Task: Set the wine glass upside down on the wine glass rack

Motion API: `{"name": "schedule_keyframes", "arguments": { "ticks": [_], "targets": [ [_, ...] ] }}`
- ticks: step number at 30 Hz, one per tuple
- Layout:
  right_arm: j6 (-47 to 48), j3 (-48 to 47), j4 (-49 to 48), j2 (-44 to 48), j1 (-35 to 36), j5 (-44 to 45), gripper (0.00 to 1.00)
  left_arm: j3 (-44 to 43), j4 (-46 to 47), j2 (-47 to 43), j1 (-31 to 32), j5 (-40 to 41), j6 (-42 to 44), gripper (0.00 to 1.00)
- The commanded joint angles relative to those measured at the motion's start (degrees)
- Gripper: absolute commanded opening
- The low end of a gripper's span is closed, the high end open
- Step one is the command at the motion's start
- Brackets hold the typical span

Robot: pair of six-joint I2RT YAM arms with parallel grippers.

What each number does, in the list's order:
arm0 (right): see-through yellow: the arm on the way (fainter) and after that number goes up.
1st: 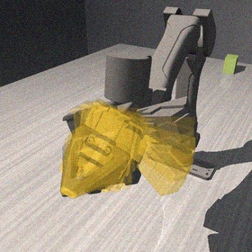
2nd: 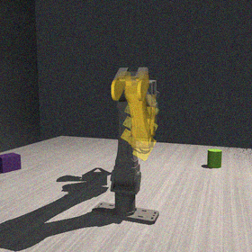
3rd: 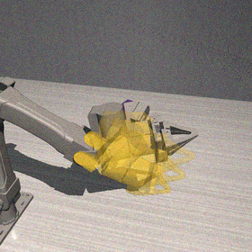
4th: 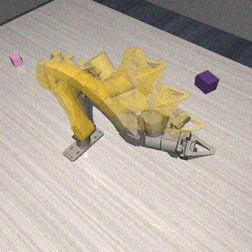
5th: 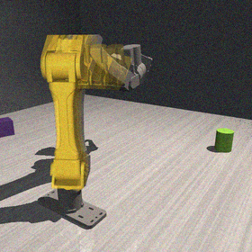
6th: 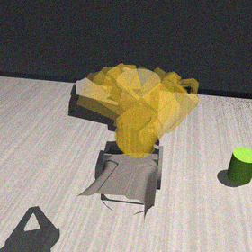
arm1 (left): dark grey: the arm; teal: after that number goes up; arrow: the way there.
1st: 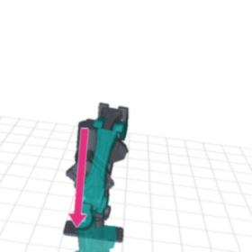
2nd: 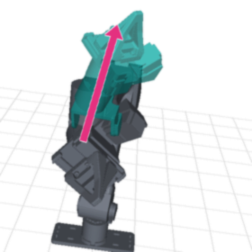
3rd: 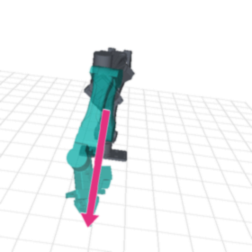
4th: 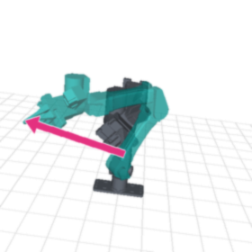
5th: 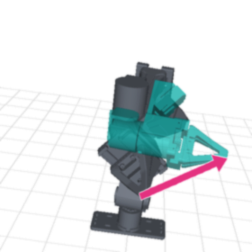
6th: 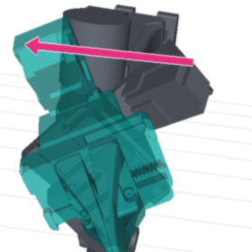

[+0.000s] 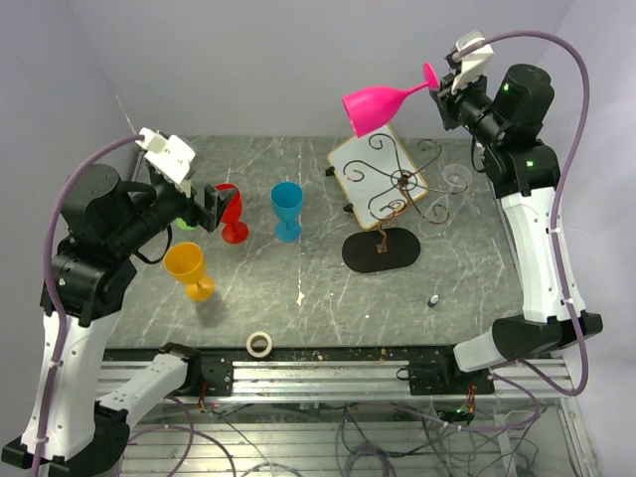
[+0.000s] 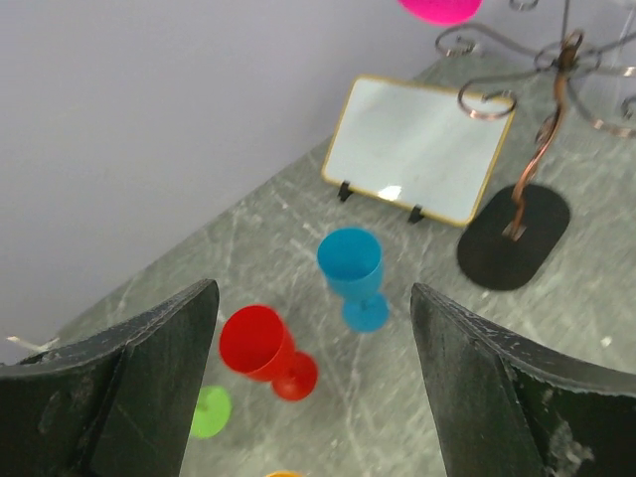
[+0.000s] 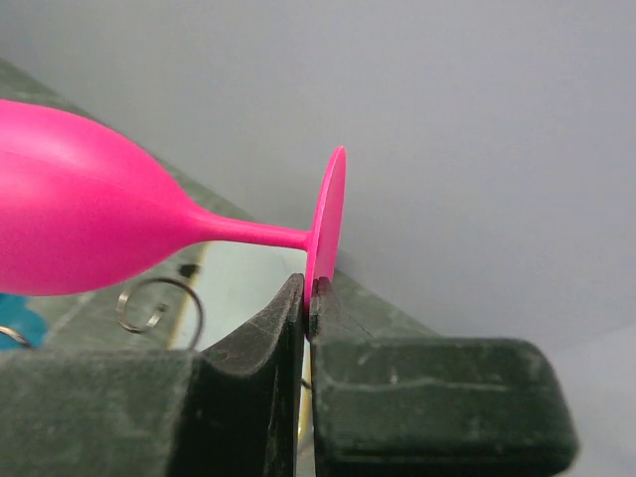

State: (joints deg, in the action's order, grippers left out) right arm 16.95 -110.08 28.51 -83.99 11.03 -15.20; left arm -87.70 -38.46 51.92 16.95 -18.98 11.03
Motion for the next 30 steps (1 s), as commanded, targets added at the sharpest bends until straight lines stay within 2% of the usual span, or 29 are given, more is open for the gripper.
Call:
{"name": "schedule_keyframes", "arguments": {
  "ticks": [1,7,14,30],
  "targets": [
    [11.47,-2.31,4.59,0.31,-0.04,8.63,0.00,-0.95,-8.19,-2.64,-0.57,2.93,12.00,0.89],
    [17.75,-1.63,5.79,1.63,0.01,10.26,0.00,-0.60,-14.08,-3.40,-1.74,-1.13,18.97,0.90],
    [22.62,1.88,5.76,3.98,0.35,12.04,0.00,1.08,-17.36,-2.46,-3.50,-3.17,18.46,0.90],
    [24.00,2.56,4.55,4.18,0.54,17.62,0.00,2.65,-21.40,-1.77,-6.17,-5.73,21.86,0.93]
  ]
}}
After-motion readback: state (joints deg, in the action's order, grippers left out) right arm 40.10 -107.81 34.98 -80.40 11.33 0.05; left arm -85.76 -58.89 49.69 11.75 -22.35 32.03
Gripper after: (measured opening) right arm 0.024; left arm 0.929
